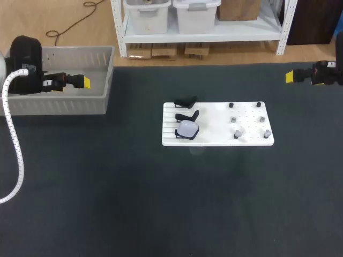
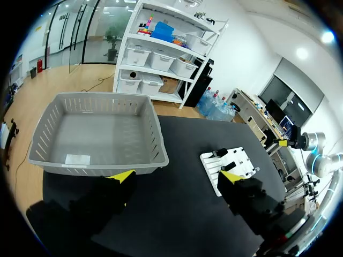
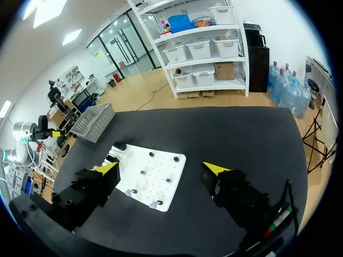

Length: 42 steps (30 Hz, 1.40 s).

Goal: Pick up each earbud case from the left stands, insert the matching earbuds, close the lid, and place the case in the box.

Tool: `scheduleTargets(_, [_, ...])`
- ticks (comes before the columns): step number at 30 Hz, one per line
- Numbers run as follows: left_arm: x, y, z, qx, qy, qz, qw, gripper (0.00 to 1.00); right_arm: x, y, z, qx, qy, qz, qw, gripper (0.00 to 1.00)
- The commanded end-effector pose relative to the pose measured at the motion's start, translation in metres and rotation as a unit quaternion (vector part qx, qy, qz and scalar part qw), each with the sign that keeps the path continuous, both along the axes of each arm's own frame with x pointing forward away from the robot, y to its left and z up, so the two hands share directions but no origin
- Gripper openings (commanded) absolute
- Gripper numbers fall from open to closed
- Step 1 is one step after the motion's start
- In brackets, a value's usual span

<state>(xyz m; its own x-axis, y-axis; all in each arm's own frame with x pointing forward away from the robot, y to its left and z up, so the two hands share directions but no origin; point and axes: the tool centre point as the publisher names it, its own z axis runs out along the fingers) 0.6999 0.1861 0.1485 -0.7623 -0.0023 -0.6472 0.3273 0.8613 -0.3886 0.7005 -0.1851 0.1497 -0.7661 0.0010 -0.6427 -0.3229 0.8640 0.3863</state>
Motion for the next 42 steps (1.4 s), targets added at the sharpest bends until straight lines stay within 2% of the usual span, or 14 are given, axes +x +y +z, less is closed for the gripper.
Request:
scheduleTargets(1, [0.000, -0.001, 0.001, 0.003, 0.002, 0.002, 1.000, 1.00, 0.000, 0.000, 0.000, 0.000, 0.000, 0.001, 1.000, 1.00])
scheduleTargets(29, [0.000, -0.001, 0.001, 0.003, 0.002, 0.002, 1.000, 1.00, 0.000, 0.000, 0.000, 0.000, 0.000, 0.001, 1.000, 1.00])
scheduleTargets(30, [0.000, -0.002, 0.003, 0.015, 0.003, 0.007, 1.000, 1.00, 0.000, 0.000, 0.000, 0.000, 0.000, 0.001, 1.000, 1.00])
scheduleTargets(34, [-0.002, -0.005, 0.012, 0.015, -0.031, -0.021, 0.999, 1.00, 0.000, 0.000, 0.000, 0.000, 0.000, 0.001, 1.000, 1.00])
scheduleTargets(38, [-0.005, -0.009, 0.020, 0.007, -0.067, -0.082, 0.994, 1.00, 0.000, 0.000, 0.000, 0.000, 0.000, 0.001, 1.000, 1.00])
scheduleTargets(42, [-0.006, -0.011, 0.023, 0.003, -0.084, -0.137, 0.987, 1.00, 0.000, 0.000, 0.000, 0.000, 0.000, 0.001, 1.000, 1.00])
